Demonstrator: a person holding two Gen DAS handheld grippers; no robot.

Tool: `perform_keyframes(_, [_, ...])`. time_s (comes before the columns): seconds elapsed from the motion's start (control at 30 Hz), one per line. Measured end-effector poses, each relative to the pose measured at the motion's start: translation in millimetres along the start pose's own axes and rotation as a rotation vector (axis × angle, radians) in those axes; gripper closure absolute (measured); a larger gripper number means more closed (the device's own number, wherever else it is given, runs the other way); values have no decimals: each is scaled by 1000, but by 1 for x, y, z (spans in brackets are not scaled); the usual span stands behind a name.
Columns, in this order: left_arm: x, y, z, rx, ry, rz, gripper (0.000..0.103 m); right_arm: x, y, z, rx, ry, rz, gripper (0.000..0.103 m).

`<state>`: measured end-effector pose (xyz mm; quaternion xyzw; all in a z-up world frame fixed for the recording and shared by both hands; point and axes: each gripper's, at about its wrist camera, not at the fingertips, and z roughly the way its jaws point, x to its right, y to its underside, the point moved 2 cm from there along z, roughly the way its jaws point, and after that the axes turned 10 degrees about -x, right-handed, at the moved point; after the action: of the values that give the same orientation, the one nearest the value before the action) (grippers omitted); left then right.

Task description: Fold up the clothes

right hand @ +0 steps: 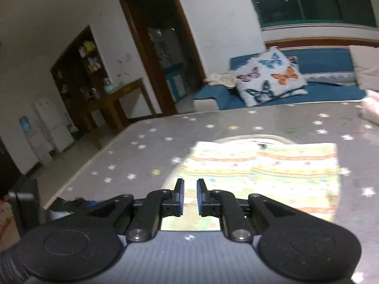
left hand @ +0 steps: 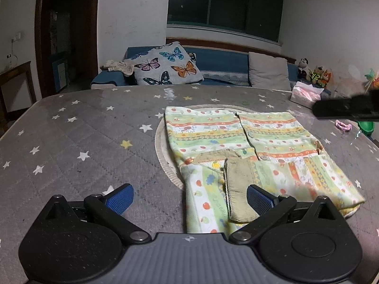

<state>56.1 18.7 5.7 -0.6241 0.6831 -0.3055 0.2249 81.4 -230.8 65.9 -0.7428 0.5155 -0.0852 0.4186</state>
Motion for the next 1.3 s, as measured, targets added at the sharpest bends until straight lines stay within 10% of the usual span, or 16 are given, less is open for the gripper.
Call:
perform_keyframes(0.17, [17,-6,3,10,34,41,4,40,22,-11,-106,134,4,92])
perform_keyframes(0.57, [60,-18,24,-15,114,168,55,97,65,-3,-207,277,75,92])
perform_keyframes(1.3, [73,-2,37,-81,124,257,51,55,72,8,-229,255,-131,76])
